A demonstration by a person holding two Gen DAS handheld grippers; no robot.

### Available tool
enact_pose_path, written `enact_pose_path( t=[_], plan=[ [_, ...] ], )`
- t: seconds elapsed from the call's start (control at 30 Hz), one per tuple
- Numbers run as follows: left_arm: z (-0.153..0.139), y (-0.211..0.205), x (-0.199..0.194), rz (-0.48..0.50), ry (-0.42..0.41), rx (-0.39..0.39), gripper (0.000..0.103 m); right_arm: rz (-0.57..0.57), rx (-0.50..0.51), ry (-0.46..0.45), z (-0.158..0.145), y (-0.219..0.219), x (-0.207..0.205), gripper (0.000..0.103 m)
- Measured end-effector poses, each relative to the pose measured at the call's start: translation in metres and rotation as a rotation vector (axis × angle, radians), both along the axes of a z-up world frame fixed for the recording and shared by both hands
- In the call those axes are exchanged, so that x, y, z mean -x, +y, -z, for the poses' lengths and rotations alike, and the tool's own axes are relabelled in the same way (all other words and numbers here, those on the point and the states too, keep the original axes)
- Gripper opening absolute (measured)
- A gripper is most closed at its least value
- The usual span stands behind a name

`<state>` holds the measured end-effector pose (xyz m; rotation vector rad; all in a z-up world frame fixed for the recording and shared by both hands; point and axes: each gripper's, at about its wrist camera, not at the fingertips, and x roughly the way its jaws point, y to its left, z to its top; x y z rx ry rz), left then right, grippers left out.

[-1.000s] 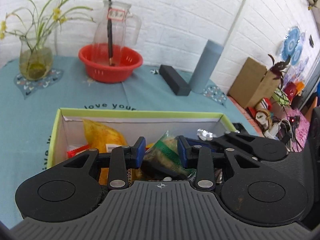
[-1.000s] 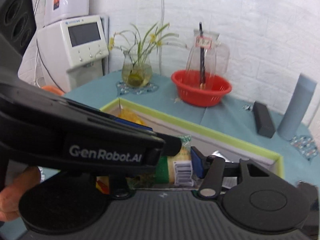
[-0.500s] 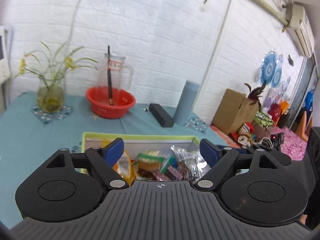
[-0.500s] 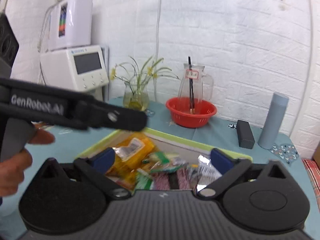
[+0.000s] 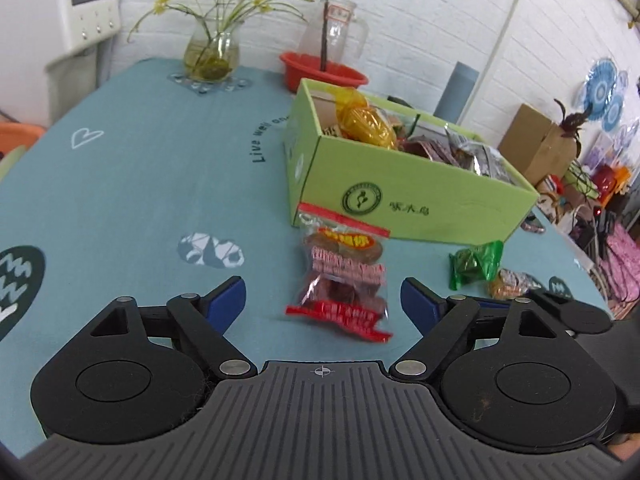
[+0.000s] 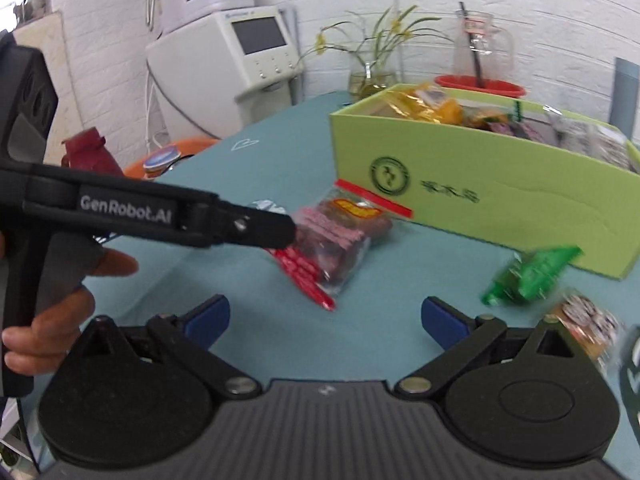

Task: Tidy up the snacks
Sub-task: 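Close the left gripper on the red-labelled dried-fruit bag and lift it, then carry the red-labelled bag into the green box and open the left gripper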

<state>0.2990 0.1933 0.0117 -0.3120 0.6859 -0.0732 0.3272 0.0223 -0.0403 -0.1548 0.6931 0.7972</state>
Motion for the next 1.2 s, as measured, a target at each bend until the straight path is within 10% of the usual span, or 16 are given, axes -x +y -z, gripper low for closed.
enact_pose_path(
  t=[0.13, 0.23, 0.73, 1.07, 1.2],
  plan=[
    [0.007, 0.007, -0.038, 0.085, 0.059, 0.062, 0.067, -0.028, 0.019, 0.051, 0.011, 0.029, -0.033, 0.101],
    [0.019, 0.001, -0.054, 0.149, 0.135, 0.080, 0.033, -0.056, 0.019, 0.058, 0.015, 0.038, -0.039, 0.100],
    [0.023, -0.079, 0.054, 0.212, 0.100, 0.047, 0.035, -0.032, 0.054, 0.028, 0.010, -0.032, 0.068, 0.100],
    [0.010, -0.089, 0.066, 0.198, 0.068, 0.010, 0.059, 0.040, 0.019, 0.001, 0.006, -0.055, 0.085, 0.101],
    [0.020, -0.081, 0.054, 0.191, 0.098, 0.035, 0.054, 0.063, 0.046, 0.009, 0.015, -0.049, 0.078, 0.101]
  ],
)
